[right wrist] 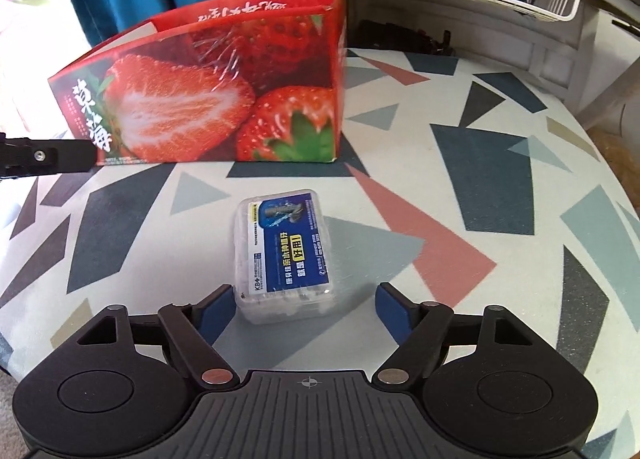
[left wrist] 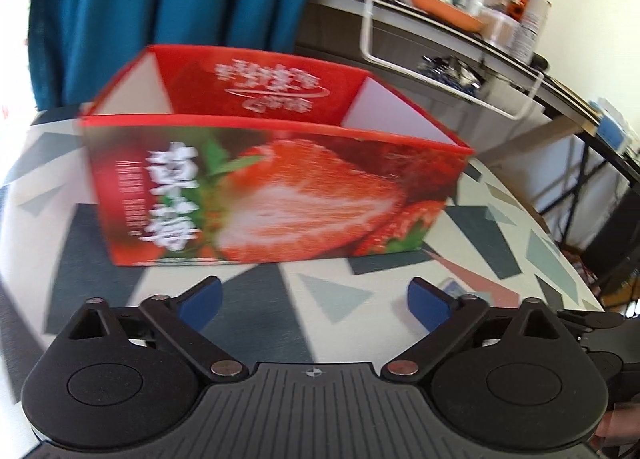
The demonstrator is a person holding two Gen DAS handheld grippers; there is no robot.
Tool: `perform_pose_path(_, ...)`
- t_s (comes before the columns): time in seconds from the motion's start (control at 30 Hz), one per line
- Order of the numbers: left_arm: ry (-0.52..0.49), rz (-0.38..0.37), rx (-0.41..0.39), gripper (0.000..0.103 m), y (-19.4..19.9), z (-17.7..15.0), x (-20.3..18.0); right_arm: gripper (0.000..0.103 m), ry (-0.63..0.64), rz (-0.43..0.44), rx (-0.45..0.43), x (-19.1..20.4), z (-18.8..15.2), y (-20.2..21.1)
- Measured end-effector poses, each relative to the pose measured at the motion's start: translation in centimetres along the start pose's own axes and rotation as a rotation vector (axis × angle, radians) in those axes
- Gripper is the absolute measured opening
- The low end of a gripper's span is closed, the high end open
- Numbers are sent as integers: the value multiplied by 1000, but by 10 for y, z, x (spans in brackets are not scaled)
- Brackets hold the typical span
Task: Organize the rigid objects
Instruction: 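Withdraw the left gripper toward the clear plastic box with blue label, then grasp the clear plastic box with the left gripper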
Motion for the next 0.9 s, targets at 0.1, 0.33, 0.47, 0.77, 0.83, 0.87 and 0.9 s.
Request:
perform_pose_path(0.1, -18, -58, 39, 87, -22, 5, -11, 70, 12, 5, -7, -2, 0, 0)
perform_pose_path(0.33, -31, -178, 133, 80, -79, 8, -39, 63, 18, 20, -18, -11, 2, -1)
perform_pose_path(0.47, -12, -233, 168, 71, -101, 7, -46, 52, 11, 25, -26, -16, 2, -2)
perform_pose_path(0.77, 1, -257, 194, 56, -118, -3, -49, 47, 29, 42, -49, -15, 8, -10)
perform_pose_path(0.83, 9, -267, 191, 48, -118, -3, -48, 46, 38, 43, -53, -13, 10, -12)
perform_pose_path(0.87, 10, -258, 190, 47, -115, -2, -45, 44, 42, 43, -55, -12, 11, -12)
perform_pose_path(0.9, 6, -251, 187, 47, -113, -2, -45, 42, 49, 43, -57, -11, 11, -13)
Point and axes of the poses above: each gripper's, at about its wrist camera, not at the fingertips, and y roughly against the way its jaws point, x to its left, z to its top, the point moved 1 cm from there along -y, roughly the way its jaws point, and after that the axes turned 9 degrees about -z, right-handed, at the moved point
